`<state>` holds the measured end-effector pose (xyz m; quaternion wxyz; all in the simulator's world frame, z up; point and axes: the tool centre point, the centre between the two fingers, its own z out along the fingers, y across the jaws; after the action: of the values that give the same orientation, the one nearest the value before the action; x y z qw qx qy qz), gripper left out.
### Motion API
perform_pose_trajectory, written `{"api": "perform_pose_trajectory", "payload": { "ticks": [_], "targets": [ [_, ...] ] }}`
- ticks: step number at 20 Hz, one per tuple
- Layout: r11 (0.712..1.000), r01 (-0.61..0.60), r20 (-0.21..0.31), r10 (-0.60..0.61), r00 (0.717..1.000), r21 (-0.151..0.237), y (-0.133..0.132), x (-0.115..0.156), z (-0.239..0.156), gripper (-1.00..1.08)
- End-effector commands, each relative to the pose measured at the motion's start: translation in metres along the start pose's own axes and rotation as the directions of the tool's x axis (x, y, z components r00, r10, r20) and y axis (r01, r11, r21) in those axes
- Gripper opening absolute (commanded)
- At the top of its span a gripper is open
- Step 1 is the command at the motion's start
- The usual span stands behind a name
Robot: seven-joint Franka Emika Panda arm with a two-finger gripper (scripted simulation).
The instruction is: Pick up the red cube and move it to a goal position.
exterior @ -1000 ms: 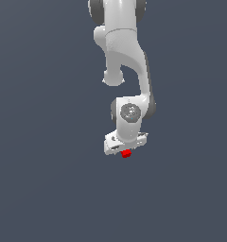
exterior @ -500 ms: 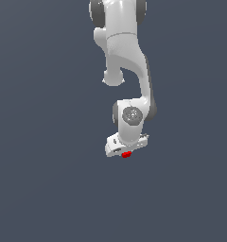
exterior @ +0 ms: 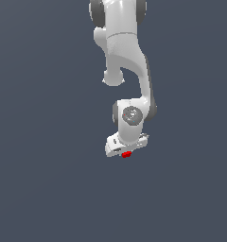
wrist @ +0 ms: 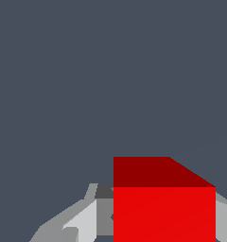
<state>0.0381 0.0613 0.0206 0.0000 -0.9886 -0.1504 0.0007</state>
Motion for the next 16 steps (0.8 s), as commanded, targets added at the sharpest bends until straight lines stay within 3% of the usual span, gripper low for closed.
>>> {"api": "perform_pose_trajectory", "payload": {
  "ticks": [1,9,16],
  "targets": [
    [1.0,0.0,-0.001,0.0,1.0,0.0,0.0,0.0,-0.004,-1.0],
    [1.0,0.0,-0.001,0.0,1.0,0.0,-0.002,-0.004,-0.039,-1.0],
    [1.0,0.0,-0.001,0.0,1.0,-0.001,-0.005,-0.012,-0.102,-1.0]
  ]
}}
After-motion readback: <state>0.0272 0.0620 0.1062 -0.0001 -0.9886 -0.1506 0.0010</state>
